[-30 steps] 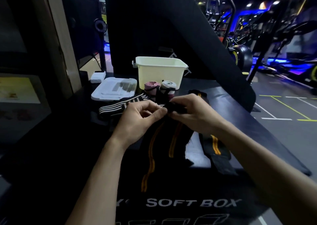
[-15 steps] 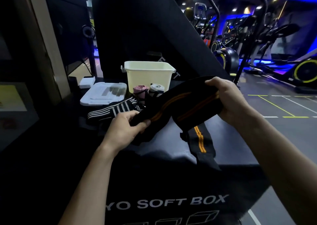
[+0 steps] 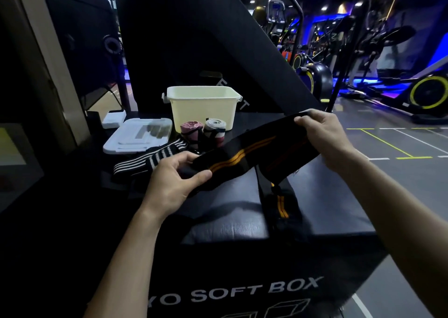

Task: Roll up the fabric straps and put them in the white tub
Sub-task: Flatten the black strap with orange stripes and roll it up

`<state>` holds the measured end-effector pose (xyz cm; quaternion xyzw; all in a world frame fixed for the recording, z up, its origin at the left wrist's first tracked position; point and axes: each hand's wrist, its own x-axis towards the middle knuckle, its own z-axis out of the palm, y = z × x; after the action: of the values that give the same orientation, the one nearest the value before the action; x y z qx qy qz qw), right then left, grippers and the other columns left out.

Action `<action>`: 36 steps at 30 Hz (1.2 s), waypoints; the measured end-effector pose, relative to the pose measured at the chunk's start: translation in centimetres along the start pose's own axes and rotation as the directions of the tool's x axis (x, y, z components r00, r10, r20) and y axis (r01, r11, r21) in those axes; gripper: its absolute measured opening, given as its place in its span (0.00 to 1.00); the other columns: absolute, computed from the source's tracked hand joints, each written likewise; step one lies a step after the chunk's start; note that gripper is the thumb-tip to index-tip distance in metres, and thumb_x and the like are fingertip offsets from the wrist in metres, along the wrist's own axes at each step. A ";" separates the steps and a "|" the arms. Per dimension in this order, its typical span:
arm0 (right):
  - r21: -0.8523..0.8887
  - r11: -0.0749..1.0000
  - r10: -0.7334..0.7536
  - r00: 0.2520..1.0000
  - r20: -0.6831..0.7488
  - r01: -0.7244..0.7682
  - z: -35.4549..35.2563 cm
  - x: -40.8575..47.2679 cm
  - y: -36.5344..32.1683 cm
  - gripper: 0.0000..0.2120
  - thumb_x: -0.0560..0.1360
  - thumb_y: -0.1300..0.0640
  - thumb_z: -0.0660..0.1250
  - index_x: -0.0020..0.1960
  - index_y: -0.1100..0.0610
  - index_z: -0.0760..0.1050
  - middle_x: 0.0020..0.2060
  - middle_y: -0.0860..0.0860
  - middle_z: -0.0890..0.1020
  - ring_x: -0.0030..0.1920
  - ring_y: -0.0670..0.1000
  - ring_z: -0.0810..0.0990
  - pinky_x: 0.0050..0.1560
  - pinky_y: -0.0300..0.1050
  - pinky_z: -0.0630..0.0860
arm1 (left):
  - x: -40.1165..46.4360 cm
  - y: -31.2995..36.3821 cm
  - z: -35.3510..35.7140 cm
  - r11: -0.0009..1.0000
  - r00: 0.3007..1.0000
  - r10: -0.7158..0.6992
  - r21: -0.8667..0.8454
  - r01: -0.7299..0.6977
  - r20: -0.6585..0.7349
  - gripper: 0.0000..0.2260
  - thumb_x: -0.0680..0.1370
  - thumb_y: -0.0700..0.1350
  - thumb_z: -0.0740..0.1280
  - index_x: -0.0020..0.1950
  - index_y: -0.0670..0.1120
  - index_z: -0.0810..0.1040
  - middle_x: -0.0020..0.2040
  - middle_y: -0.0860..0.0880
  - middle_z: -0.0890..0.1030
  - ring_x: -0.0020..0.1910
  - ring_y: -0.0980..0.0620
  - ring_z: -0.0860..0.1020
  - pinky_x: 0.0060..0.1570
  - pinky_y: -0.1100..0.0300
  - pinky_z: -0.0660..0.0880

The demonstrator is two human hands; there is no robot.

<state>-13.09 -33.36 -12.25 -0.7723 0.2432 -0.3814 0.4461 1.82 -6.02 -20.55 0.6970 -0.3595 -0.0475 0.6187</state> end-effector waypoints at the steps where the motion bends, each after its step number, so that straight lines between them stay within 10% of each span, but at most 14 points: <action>1: -0.109 0.993 -0.032 0.999 0.024 0.035 -0.4 0.6 0.6 0.05 0.77 0.56 0.68 0.45 0.54 0.82 0.35 0.47 0.82 0.36 0.45 0.79 0.41 0.41 0.76 | 0.2 -0.1 0.2 1.000 0.999 0.017 -0.007 -0.017 -0.039 0.09 0.71 0.41 0.80 0.46 0.51 0.84 0.39 0.49 0.87 0.37 0.52 0.84 0.44 0.51 0.83; 8: -0.746 0.662 -0.065 0.997 0.043 0.075 -3.0 2.9 1.1 0.11 0.74 0.55 0.69 0.53 0.46 0.86 0.50 0.54 0.80 0.55 0.61 0.79 0.52 0.49 0.73 | 1.8 0.6 1.8 0.989 0.975 0.095 -0.095 -0.116 -0.201 0.13 0.70 0.44 0.81 0.50 0.54 0.83 0.39 0.52 0.85 0.38 0.57 0.81 0.44 0.62 0.78; 14: -0.625 0.776 0.063 0.996 -0.062 -0.088 -2.8 4.5 1.1 0.16 0.72 0.68 0.63 0.46 0.49 0.82 0.35 0.53 0.85 0.31 0.54 0.84 0.41 0.48 0.82 | 3.1 1.2 3.7 0.931 0.984 0.002 -0.360 -0.068 -0.180 0.11 0.69 0.49 0.77 0.51 0.51 0.83 0.38 0.57 0.83 0.36 0.59 0.79 0.38 0.63 0.75; 22: -0.333 0.928 0.120 0.980 -0.159 -0.168 -3.0 7.0 3.8 0.13 0.75 0.70 0.65 0.49 0.53 0.81 0.46 0.57 0.85 0.38 0.58 0.87 0.38 0.58 0.85 | 4.6 1.0 5.2 0.941 0.989 -0.110 -0.332 0.069 -0.104 0.08 0.75 0.40 0.77 0.52 0.49 0.83 0.39 0.53 0.85 0.40 0.56 0.83 0.36 0.62 0.79; 25: -0.576 0.813 0.003 0.989 -0.149 -0.089 -3.8 8.1 4.9 0.08 0.76 0.59 0.69 0.47 0.46 0.82 0.46 0.55 0.86 0.48 0.58 0.85 0.53 0.59 0.83 | 4.8 0.5 6.1 0.971 0.990 -0.142 -0.190 0.143 0.016 0.07 0.74 0.39 0.77 0.48 0.49 0.84 0.37 0.52 0.84 0.38 0.55 0.83 0.37 0.61 0.80; 36: -0.828 0.543 -0.124 0.988 0.089 0.142 -0.7 11.6 10.0 0.04 0.75 0.55 0.73 0.48 0.55 0.82 0.47 0.56 0.82 0.54 0.62 0.77 0.46 0.51 0.73 | 6.0 0.2 9.0 0.898 0.845 -0.265 -0.200 0.392 0.465 0.09 0.79 0.34 0.69 0.59 0.41 0.82 0.46 0.41 0.87 0.43 0.49 0.85 0.46 0.59 0.82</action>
<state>-7.15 -46.87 -16.46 -0.9109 0.3307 -0.2465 0.0006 1.56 -16.85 -20.16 0.6235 -0.3490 -0.3566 0.6018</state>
